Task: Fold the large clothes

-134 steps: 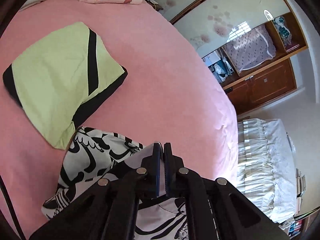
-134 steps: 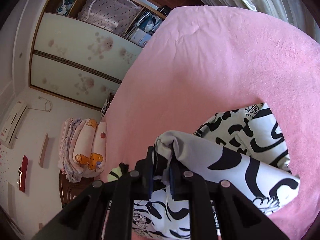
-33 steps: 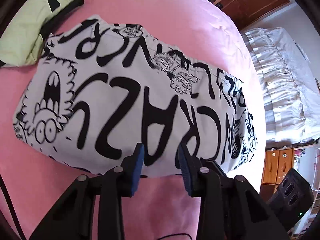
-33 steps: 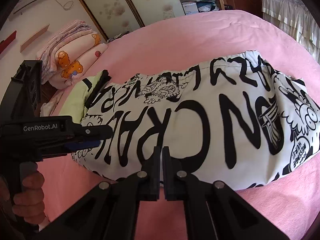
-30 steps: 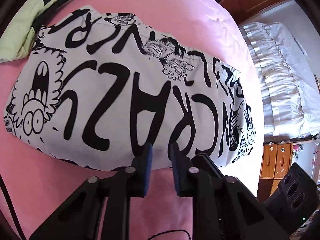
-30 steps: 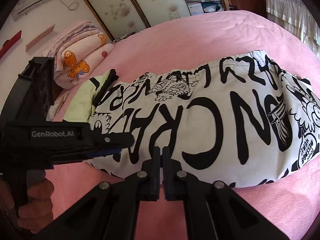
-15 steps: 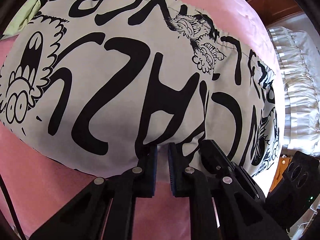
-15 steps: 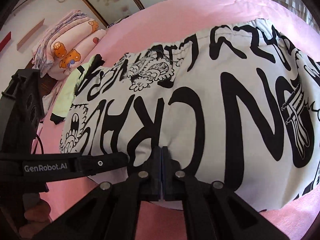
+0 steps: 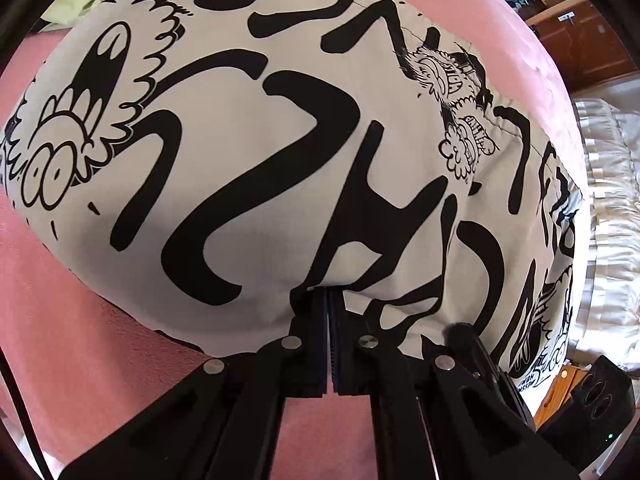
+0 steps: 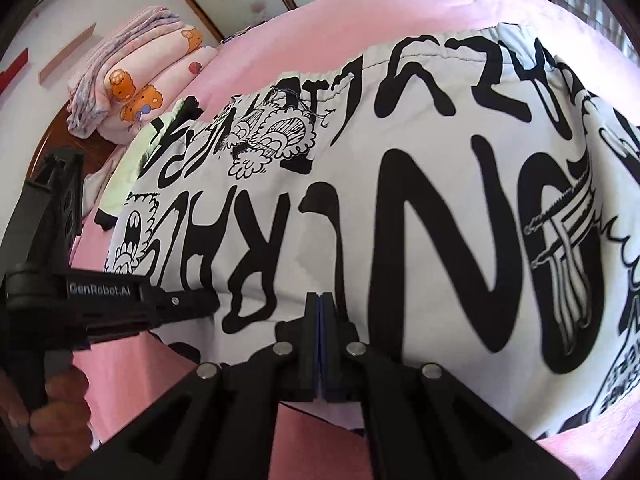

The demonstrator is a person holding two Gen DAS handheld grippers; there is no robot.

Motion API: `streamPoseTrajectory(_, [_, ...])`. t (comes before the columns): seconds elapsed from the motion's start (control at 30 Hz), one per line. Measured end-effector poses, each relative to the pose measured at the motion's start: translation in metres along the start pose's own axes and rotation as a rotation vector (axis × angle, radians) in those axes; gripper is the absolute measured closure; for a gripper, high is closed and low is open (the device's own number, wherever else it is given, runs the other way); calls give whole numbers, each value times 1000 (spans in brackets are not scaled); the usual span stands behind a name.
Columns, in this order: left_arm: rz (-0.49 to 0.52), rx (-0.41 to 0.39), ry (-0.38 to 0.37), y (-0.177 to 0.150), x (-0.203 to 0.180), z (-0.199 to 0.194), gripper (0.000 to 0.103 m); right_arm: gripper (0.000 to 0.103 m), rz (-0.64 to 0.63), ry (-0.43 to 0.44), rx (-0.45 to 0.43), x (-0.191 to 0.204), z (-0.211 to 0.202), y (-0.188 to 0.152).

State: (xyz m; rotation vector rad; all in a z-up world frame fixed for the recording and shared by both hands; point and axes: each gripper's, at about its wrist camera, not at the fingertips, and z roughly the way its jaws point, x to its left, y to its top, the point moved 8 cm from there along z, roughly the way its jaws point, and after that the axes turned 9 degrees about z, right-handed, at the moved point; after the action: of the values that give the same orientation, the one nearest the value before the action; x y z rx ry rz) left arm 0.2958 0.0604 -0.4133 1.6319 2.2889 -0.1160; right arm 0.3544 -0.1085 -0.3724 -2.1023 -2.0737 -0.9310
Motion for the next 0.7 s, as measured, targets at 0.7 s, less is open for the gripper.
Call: streamPoseTrajectory(0.7, [-55, -77, 216, 12, 60, -30, 101, 103, 82, -35, 2, -77, -39, 6])
